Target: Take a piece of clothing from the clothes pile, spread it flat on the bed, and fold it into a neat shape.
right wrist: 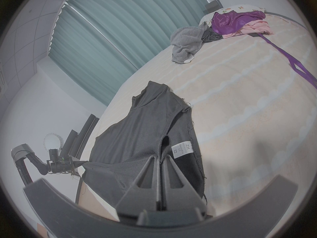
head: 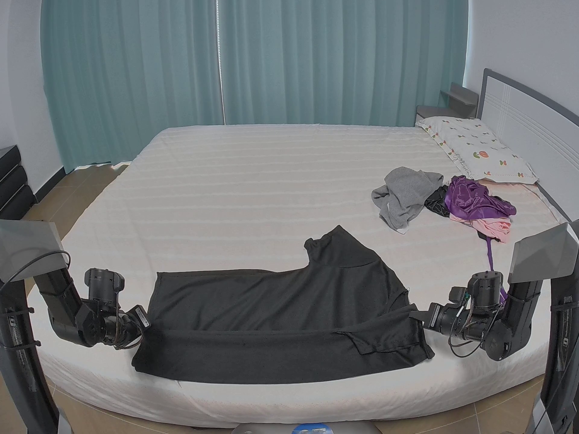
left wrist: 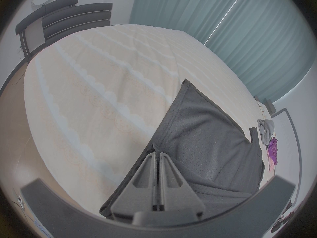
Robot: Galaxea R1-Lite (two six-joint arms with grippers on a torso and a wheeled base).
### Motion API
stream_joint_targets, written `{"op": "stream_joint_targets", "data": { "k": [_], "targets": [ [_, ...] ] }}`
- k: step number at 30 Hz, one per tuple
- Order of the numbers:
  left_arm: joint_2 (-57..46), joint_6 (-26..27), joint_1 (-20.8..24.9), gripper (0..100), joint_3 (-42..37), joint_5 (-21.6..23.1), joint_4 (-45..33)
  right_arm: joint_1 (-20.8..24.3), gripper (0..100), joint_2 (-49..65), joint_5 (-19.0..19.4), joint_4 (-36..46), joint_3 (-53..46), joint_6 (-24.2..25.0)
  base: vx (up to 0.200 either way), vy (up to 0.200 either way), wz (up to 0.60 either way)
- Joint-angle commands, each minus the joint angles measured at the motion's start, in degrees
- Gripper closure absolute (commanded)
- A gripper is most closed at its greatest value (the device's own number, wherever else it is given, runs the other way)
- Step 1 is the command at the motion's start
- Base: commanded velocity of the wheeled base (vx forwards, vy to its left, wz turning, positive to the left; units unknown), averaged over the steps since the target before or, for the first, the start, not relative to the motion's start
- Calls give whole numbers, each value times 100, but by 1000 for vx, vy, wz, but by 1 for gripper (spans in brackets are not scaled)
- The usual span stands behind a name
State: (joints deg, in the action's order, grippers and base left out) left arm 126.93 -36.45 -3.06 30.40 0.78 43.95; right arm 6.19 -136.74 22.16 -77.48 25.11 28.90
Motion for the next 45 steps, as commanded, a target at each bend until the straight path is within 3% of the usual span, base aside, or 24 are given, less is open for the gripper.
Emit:
{"op": "stream_joint_targets", "data": {
  "k": [1,16,17,20,21,33,38,45],
  "targets": [
    [139,-2,77,100,9,-16,88,5,100,-239,-1,-4,73,-8,0,0,0],
    [148,-29,104,100,1,-69,88,57,100,-362,-72,-48,99,-25,0,0,0],
    [148,-29,113,0,9,-69,88,57,100,-371,-72,-48,108,-25,0,0,0],
    [148,-29,121,0,9,-69,88,57,100,-371,-72,-12,125,-25,0,0,0],
    [148,-29,121,0,9,-69,88,57,0,-371,-72,-12,125,-25,0,0,0],
    [25,-336,104,0,-8,-16,105,14,0,-213,-45,-179,-6,98,0,0,0],
    [-335,-486,60,0,-131,1,202,49,0,25,-54,-724,-358,871,0,0,0],
    [-450,-591,60,0,-316,-16,554,22,0,25,-54,-1225,-736,1311,0,0,0]
  ]
}}
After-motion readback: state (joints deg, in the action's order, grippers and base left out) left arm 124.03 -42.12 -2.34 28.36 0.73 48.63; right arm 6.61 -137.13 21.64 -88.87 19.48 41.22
